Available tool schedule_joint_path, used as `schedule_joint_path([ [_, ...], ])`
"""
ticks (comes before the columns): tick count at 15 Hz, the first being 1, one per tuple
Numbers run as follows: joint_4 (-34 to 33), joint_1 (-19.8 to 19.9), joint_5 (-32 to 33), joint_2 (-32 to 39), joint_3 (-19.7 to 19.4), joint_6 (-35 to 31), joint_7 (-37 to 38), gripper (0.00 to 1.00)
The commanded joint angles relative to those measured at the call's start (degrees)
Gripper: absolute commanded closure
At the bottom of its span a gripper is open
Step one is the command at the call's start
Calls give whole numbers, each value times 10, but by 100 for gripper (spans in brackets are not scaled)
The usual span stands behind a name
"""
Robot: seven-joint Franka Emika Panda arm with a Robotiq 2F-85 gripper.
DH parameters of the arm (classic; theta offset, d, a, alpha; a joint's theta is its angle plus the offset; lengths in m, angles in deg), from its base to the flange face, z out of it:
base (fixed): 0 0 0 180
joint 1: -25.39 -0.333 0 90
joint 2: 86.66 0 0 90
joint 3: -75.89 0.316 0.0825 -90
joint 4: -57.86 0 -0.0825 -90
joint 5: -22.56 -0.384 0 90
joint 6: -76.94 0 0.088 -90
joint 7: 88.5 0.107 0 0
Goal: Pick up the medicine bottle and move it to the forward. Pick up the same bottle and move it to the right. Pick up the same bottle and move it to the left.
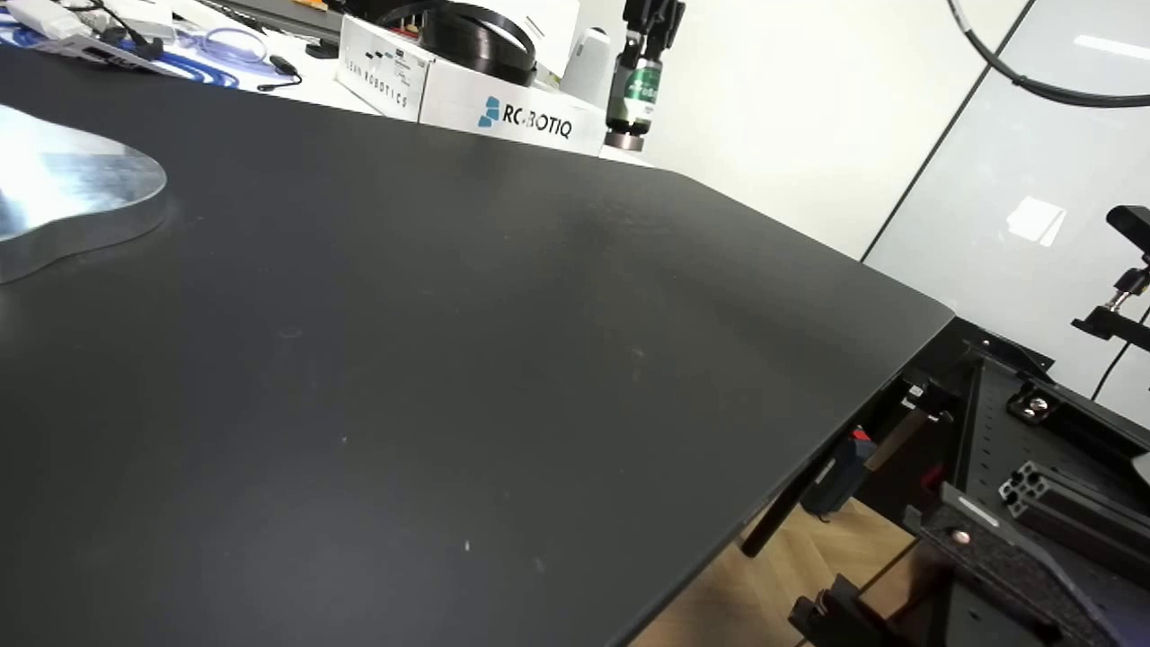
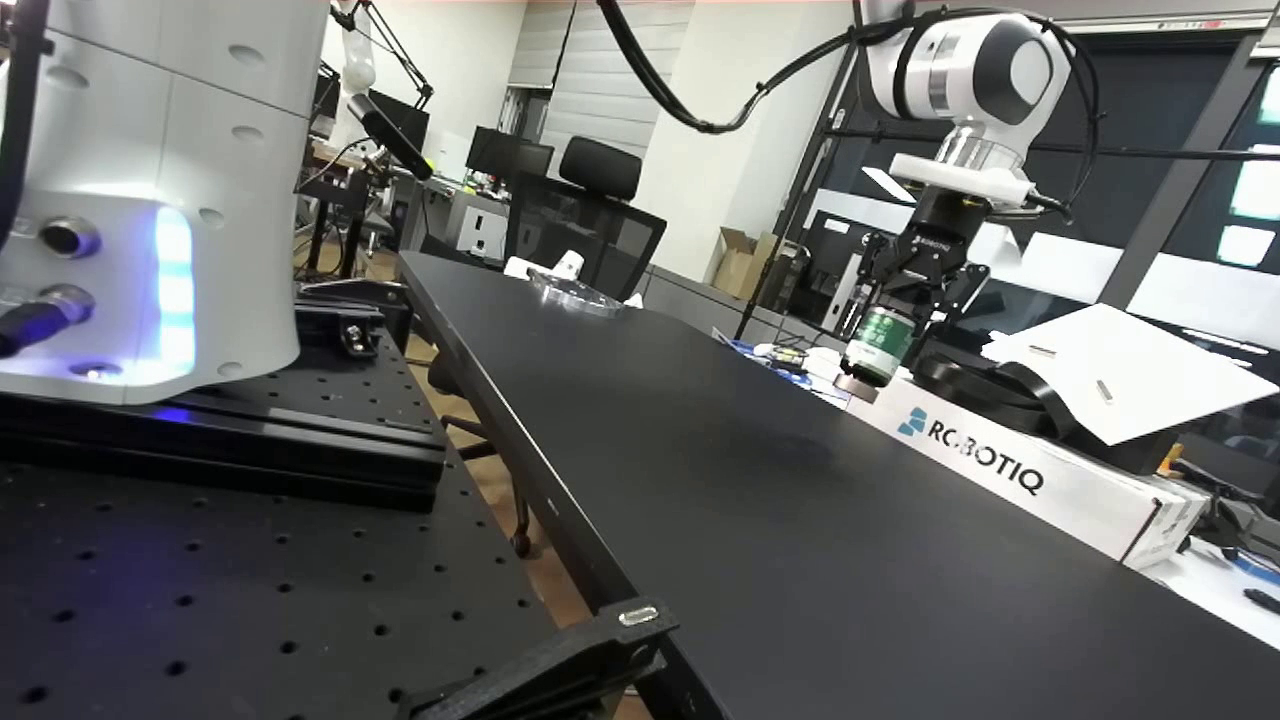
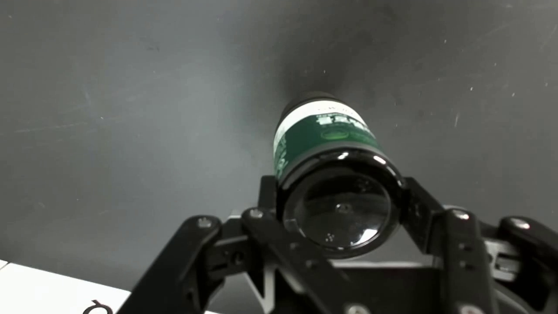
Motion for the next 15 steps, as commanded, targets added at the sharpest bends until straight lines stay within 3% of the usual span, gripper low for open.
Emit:
schedule_joint_path([
  [1, 142, 0, 42, -119, -9, -9, -19, 55],
  [3, 204, 0, 57, -167, -10, -26, -26, 55],
  [9, 404, -1, 4, -287, 0, -144, -62, 55],
  [15, 547, -25, -39, -317, 10, -279, -105, 55],
])
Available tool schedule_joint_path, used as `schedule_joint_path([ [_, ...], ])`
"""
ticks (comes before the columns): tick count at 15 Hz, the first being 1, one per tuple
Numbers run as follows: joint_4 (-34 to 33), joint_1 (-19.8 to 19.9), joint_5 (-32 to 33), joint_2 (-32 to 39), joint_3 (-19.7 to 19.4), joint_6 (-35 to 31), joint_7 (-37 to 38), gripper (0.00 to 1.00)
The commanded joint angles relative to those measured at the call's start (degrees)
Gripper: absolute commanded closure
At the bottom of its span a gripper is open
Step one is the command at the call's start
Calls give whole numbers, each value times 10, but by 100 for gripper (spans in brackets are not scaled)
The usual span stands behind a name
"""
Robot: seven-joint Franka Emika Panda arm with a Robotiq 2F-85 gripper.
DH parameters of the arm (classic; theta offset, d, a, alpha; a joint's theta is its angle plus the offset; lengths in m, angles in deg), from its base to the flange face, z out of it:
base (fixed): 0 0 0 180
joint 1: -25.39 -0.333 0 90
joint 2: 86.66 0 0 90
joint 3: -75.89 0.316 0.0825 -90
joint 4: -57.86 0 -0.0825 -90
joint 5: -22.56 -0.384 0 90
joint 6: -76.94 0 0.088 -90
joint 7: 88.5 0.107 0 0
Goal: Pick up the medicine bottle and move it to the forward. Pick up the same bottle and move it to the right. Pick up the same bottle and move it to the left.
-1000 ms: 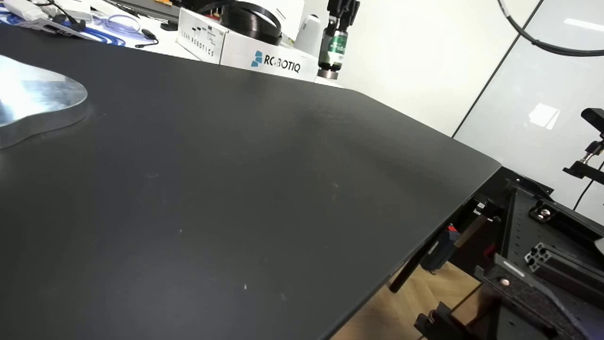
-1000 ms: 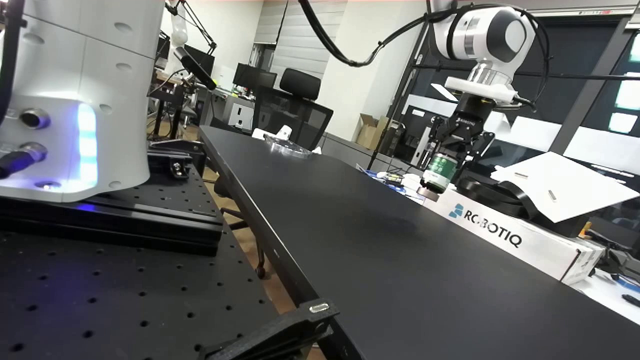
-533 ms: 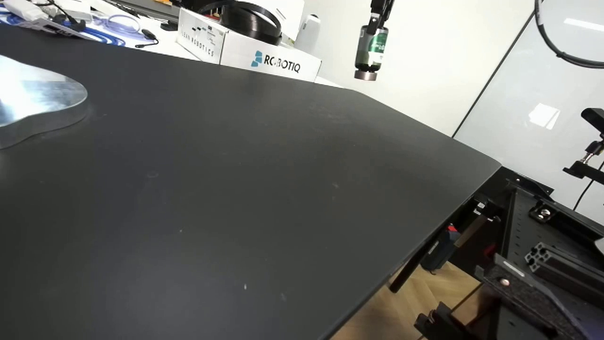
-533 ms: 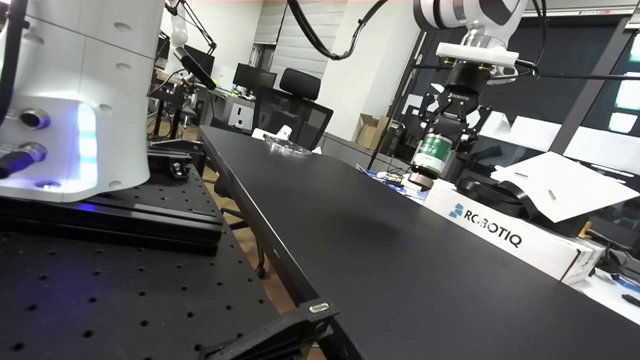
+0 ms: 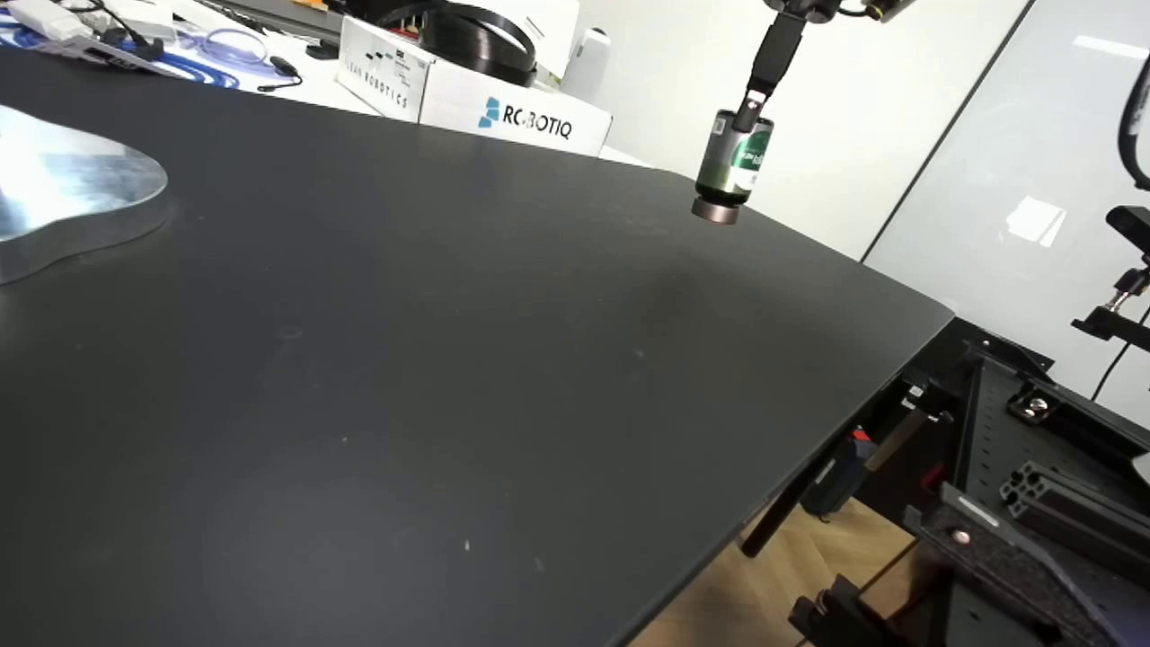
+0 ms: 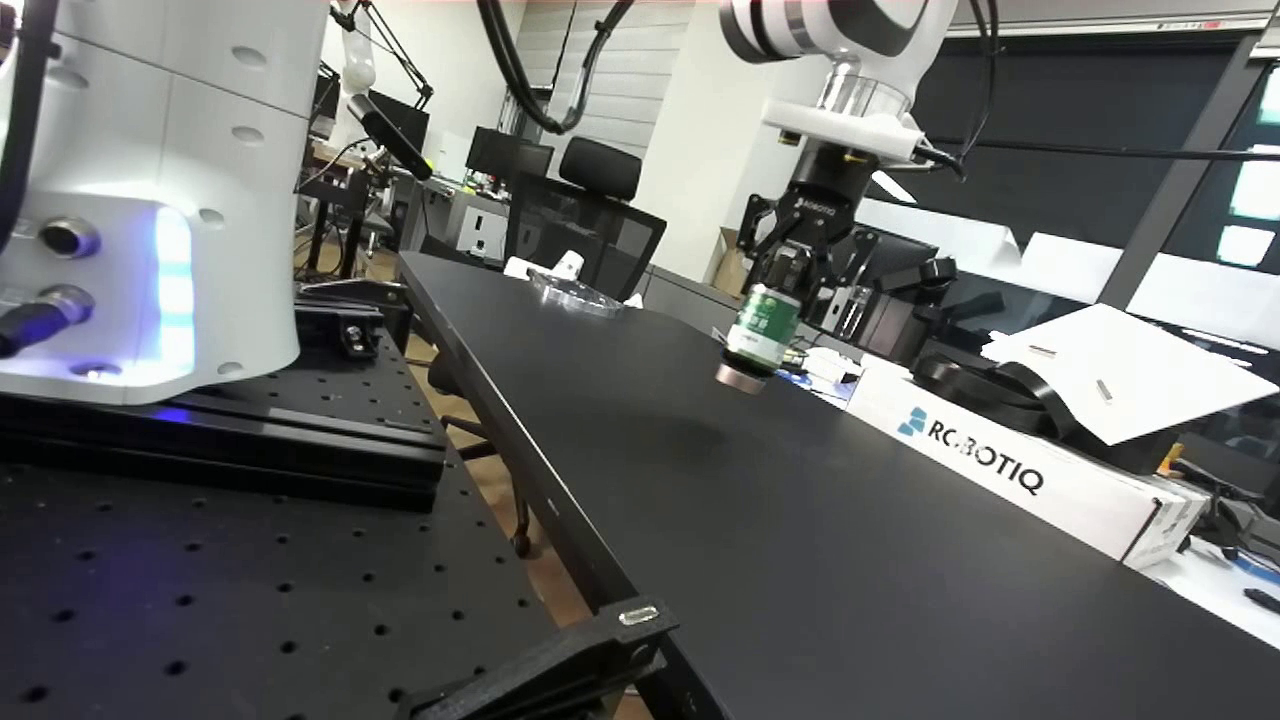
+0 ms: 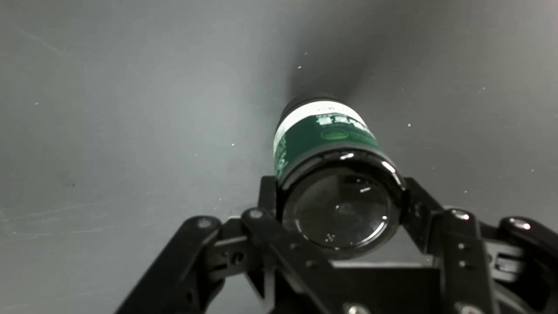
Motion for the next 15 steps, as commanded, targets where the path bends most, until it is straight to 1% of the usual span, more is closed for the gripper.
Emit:
schedule_joint_path([
  [1, 67, -14, -36, -24, 5, -65, -29, 55],
  [6, 102, -20, -81, -17, 12, -113, -64, 55],
  [11, 119, -20, -79, -10, 12, -148, -73, 55],
  [12, 121, -20, -76, -16, 12, -143, -70, 12],
  [14, 122, -21, -71, -36, 12, -116, -66, 2],
  [15, 122, -22, -67, -65, 11, -91, -58, 0],
])
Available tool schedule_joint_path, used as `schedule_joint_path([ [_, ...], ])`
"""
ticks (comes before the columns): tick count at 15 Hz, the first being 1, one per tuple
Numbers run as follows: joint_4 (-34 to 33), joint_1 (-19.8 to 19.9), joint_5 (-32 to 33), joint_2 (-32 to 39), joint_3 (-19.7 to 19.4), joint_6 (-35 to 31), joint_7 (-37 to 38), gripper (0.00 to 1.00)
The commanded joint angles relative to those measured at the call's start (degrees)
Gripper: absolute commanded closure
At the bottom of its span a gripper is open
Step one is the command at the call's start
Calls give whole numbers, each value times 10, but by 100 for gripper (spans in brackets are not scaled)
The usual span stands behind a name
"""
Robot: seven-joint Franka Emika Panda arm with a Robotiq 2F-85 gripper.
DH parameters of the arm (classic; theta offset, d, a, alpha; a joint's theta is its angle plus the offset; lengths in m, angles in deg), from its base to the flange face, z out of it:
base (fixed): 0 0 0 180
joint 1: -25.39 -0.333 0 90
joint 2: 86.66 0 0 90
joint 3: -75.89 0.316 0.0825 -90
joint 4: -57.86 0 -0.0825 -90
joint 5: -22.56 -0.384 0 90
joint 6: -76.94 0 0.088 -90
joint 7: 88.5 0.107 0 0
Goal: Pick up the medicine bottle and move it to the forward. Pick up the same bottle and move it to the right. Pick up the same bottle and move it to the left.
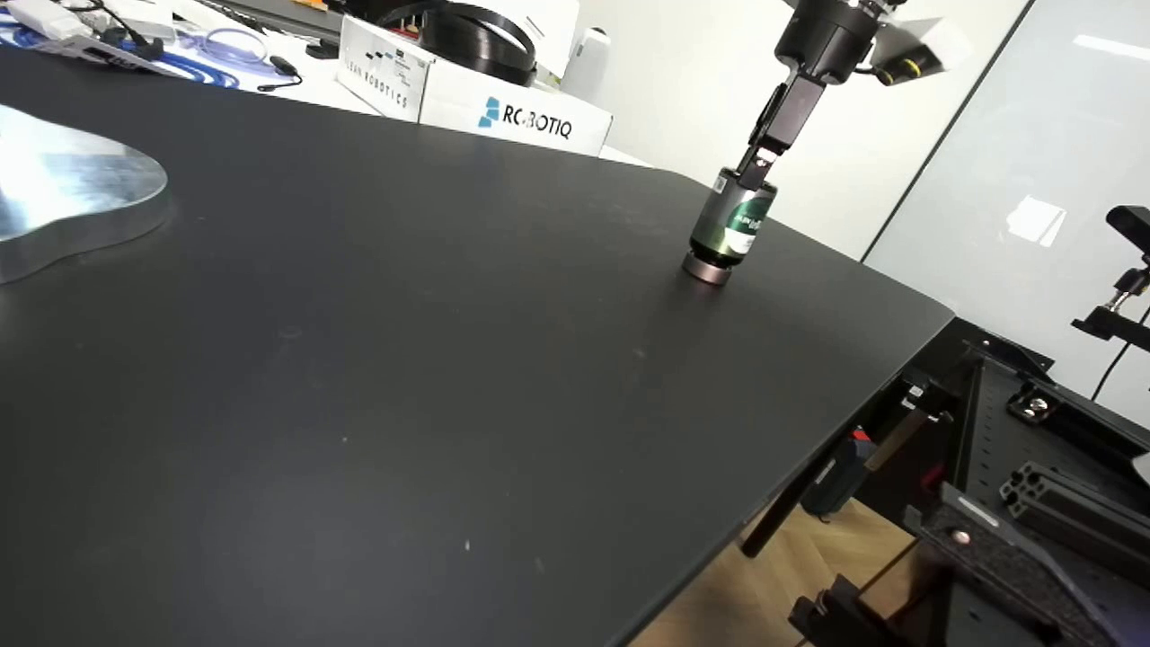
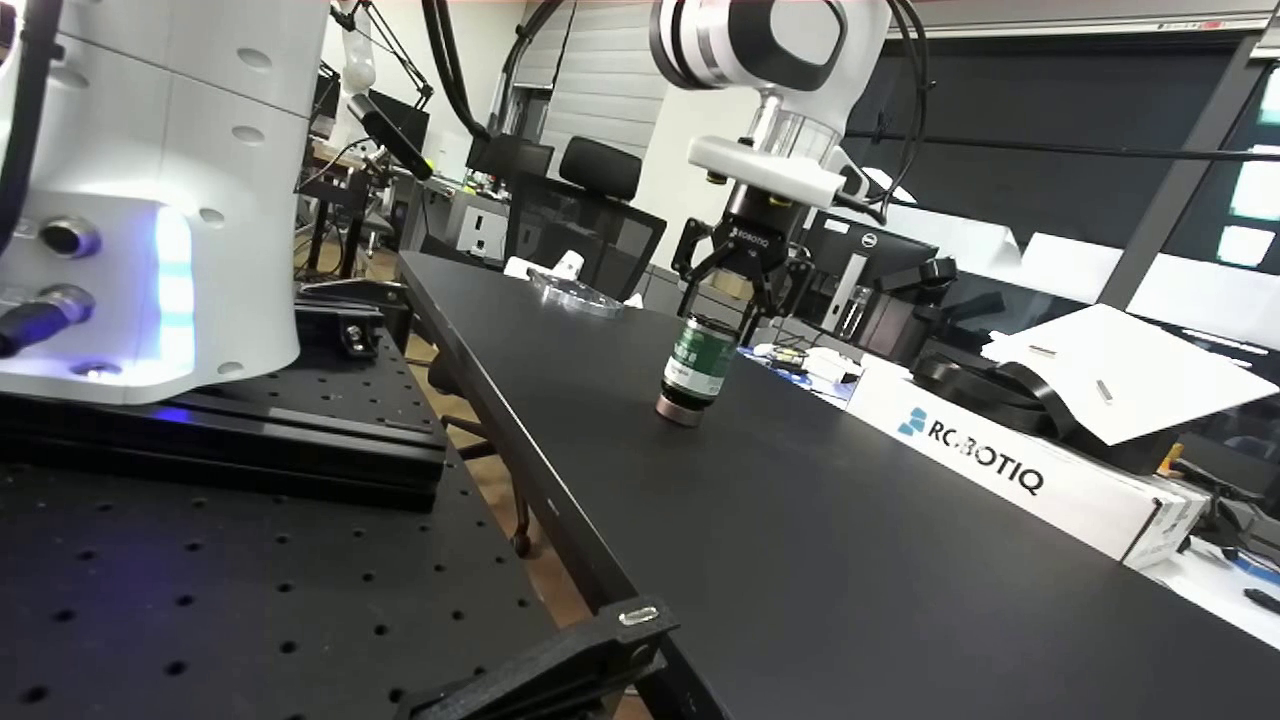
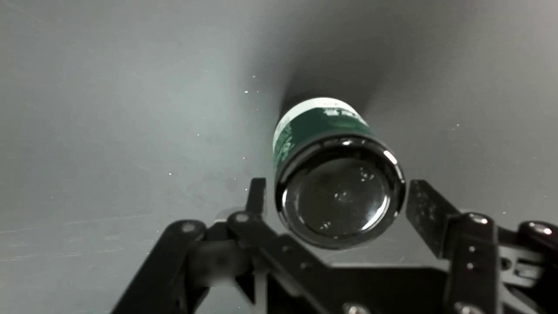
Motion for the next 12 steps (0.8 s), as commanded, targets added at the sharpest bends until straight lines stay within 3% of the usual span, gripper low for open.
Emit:
schedule_joint_path([
  [1, 9, -4, 3, -76, -3, 62, 3, 0],
  [6, -19, -17, 18, -178, -30, 220, 6, 0],
  [7, -11, -25, 10, -143, -32, 168, 5, 0],
  [9, -15, -28, 13, -176, -40, 208, 6, 0],
  [12, -15, -29, 15, -181, -41, 213, 6, 0],
])
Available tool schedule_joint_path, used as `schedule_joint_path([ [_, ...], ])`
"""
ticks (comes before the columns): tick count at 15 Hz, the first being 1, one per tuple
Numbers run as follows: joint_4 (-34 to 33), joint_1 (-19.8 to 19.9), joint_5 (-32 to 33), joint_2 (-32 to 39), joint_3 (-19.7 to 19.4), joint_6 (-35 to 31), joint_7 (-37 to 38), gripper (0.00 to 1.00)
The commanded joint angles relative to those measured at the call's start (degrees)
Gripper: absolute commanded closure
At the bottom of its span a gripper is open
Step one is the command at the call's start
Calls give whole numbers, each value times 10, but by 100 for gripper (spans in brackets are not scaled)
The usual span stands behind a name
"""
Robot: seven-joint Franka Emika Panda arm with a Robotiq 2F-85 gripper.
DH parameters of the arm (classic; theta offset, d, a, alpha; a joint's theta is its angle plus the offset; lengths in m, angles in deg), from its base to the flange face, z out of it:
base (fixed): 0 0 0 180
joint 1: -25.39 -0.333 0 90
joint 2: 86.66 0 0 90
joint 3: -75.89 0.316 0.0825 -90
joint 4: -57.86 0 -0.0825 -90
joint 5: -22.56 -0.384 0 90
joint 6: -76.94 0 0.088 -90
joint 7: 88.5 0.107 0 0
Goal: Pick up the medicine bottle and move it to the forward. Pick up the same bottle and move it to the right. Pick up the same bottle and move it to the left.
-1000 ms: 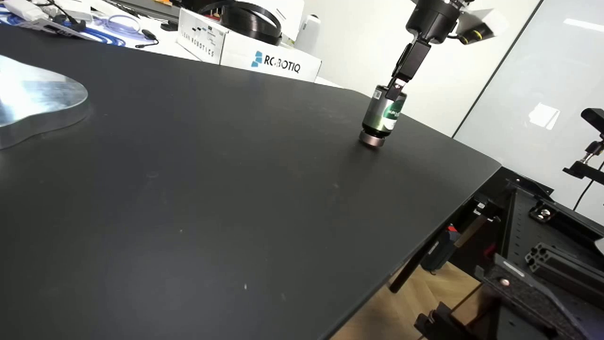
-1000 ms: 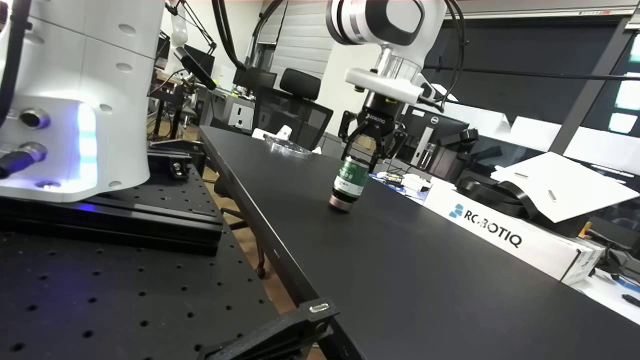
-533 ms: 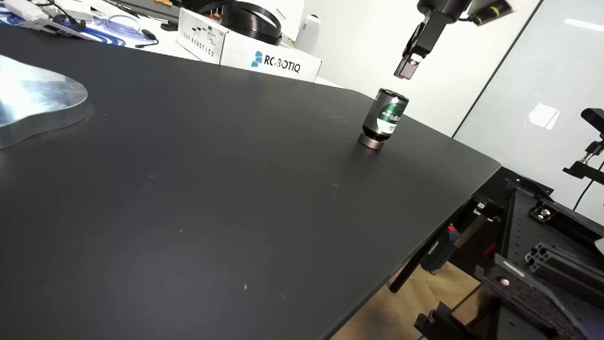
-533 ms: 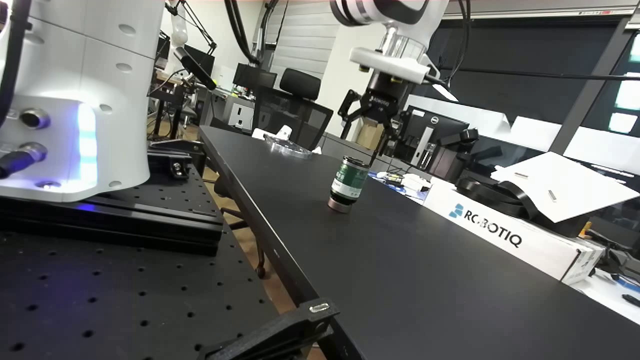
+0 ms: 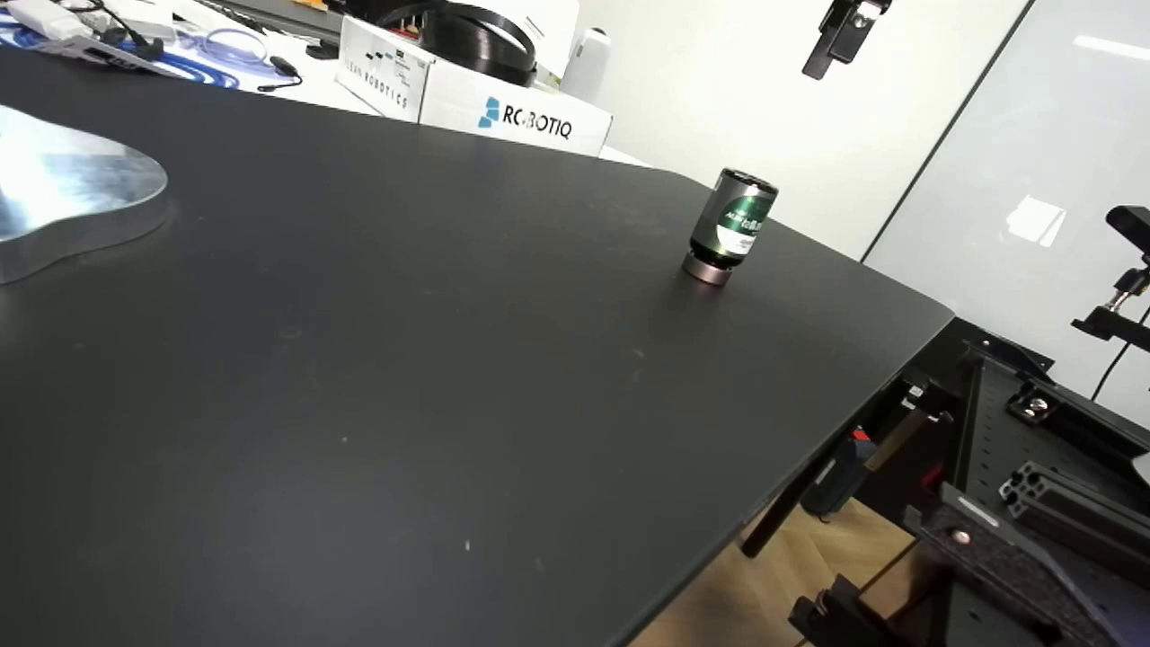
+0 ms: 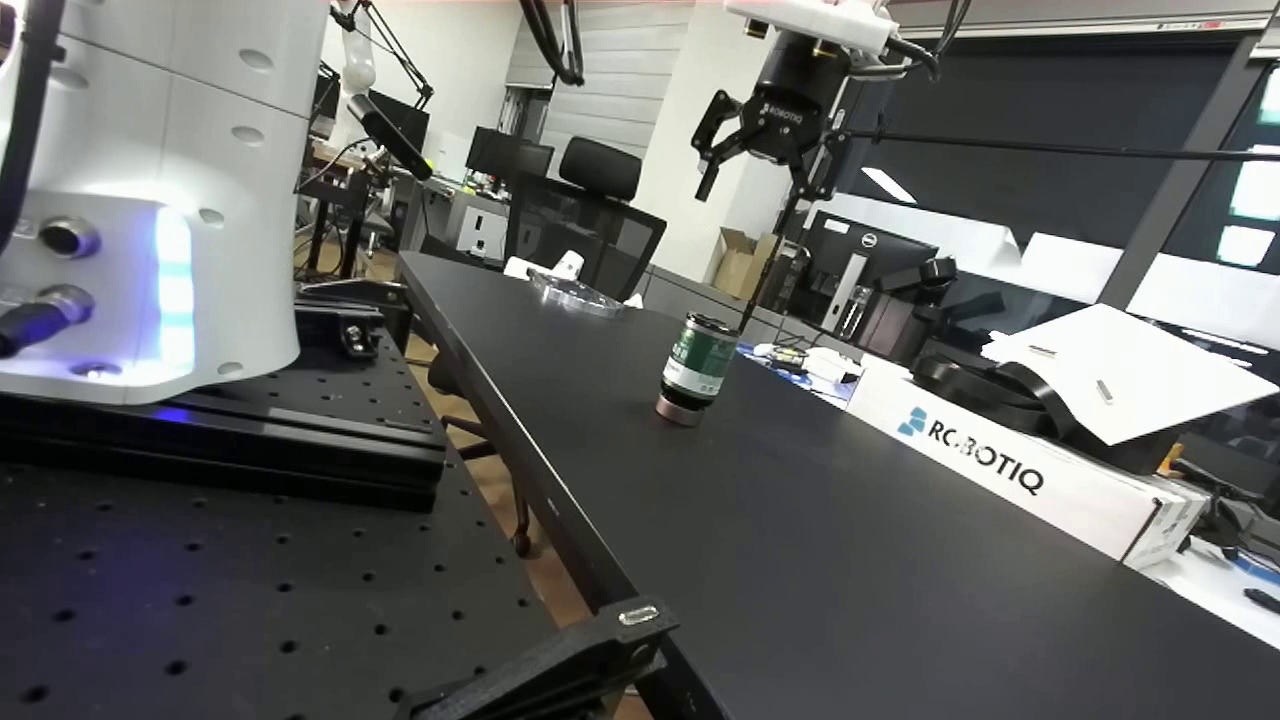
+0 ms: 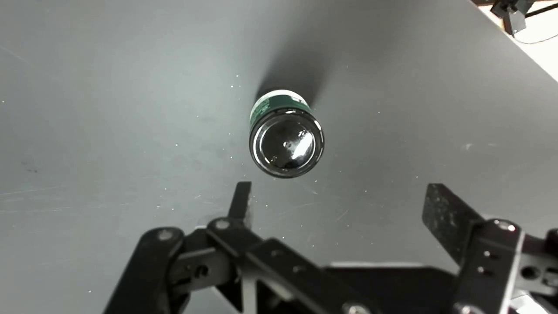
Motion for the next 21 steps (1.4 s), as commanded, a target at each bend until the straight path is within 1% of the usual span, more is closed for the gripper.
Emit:
schedule_joint_path([
  [1, 0, -20, 8, 2, -19, 0, 5, 0],
  [10, 0, -20, 10, 4, -19, 0, 5, 0],
  [15, 0, -17, 24, 45, -27, -60, 24, 0],
  [21, -4, -11, 48, 115, -27, -124, 34, 0],
])
